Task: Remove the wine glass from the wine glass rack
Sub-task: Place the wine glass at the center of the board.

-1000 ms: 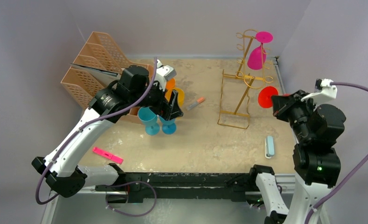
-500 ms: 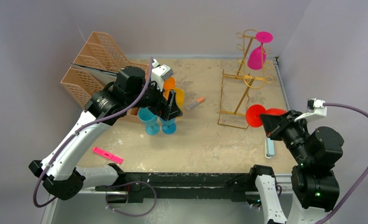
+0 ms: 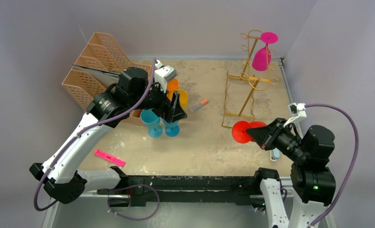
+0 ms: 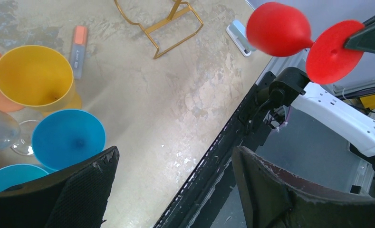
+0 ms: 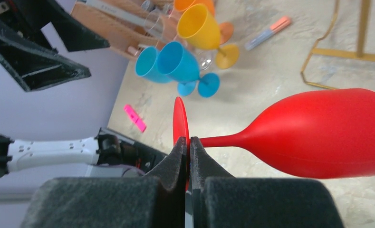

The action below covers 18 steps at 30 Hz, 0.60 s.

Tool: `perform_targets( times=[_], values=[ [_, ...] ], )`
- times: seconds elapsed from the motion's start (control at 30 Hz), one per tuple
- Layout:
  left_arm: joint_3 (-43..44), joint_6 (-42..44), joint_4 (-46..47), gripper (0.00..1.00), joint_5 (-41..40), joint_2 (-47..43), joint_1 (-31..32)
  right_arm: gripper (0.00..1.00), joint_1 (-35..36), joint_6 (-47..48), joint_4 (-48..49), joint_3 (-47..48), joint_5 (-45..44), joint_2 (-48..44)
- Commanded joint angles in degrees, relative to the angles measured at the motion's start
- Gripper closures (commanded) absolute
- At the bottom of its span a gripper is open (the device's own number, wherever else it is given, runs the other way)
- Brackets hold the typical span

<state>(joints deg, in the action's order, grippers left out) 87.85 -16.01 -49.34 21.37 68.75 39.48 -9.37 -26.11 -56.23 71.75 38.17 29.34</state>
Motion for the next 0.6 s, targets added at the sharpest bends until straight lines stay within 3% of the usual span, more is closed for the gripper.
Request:
perform_targets(
  times=[0.0, 0.23, 0.57],
  values=[
    [-0.2, -1.6, 3.0, 0.13, 2.5, -1.4, -0.3, 1.0, 0.3, -2.8, 5.3, -4.6, 10.9, 0.3],
    [-4.1, -3.8, 8.3, 0.13, 7.5, -3.8, -0.3, 1.0, 1.2, -4.2, 7.9, -9.4, 15.3, 1.5],
    [-7.3, -4.8, 13.7, 0.14, 17.9, 0.2, -0.2, 1.0, 2.2, -3.0, 9.4, -10.2, 18.3, 7.6]
  ],
)
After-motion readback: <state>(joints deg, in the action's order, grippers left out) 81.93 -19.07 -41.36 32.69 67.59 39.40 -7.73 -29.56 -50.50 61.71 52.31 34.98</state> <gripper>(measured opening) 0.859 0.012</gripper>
